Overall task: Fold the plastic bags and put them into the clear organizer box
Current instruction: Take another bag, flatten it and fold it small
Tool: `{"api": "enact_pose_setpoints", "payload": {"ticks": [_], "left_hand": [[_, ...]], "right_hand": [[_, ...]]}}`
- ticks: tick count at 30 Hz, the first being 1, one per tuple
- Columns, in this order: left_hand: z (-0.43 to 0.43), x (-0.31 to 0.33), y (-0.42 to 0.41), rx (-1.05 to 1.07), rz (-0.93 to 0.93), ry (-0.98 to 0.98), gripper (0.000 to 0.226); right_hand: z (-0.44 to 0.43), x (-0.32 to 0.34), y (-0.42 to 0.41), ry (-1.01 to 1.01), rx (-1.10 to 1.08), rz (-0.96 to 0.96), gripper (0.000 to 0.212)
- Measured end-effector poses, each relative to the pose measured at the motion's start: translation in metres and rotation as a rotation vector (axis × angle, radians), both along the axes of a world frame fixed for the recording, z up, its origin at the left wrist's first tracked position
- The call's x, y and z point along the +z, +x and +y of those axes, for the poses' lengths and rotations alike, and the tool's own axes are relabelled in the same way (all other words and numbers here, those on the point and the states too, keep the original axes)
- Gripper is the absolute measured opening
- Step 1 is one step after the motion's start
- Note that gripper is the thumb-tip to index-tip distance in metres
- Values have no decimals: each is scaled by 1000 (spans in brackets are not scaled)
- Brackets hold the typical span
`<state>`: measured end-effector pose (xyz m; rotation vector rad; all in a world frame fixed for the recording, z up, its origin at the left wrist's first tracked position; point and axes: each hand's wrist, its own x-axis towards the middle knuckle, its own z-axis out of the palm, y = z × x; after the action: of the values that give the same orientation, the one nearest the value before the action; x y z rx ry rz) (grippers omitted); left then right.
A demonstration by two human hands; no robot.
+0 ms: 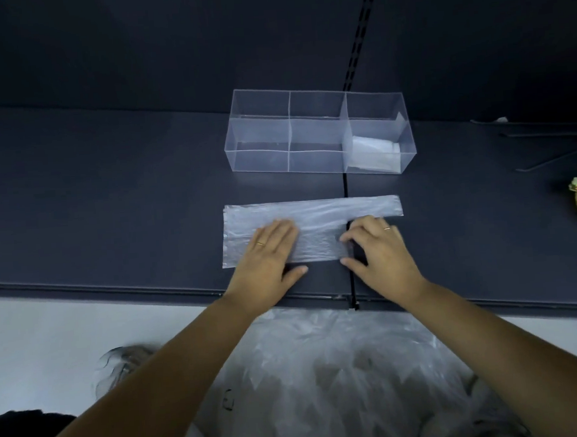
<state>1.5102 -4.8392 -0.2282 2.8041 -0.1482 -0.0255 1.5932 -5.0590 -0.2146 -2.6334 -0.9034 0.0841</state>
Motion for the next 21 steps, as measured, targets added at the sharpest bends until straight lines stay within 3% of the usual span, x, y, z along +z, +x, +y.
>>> {"api": "enact_pose_setpoints", "payload": {"ticks": [4,7,11,13,14,17,18,19,21], "left_hand": [[-19,-8,-6,-20,34,-24,75],[-23,-10,-3,62,8,-62,70],[-27,1,2,108,-146,-59,37],[-32,5,4,89,-261,-40,27],[-35,6,4,77,-286,-43,24],[-43,11,-2,40,-257,-38,10],[-46,12,-4,36,-219,-21,9],[-49,14,-5,37,-168,6,14],[-51,13,-8,52,-98,29,24]], "right_hand": [[9,-1,-2,14,-65,28,5],[17,1,2,-61,-51,95,9],[11,22,8,-30,-59,306,11],[5,31,9,-8,-52,306,5],[3,34,7,-2,-49,256,8],[6,40,-6,-54,70,134,71],[9,38,-12,-117,135,97,81],[12,34,-17,-175,187,63,80],[16,23,-23,-219,202,21,50]]}}
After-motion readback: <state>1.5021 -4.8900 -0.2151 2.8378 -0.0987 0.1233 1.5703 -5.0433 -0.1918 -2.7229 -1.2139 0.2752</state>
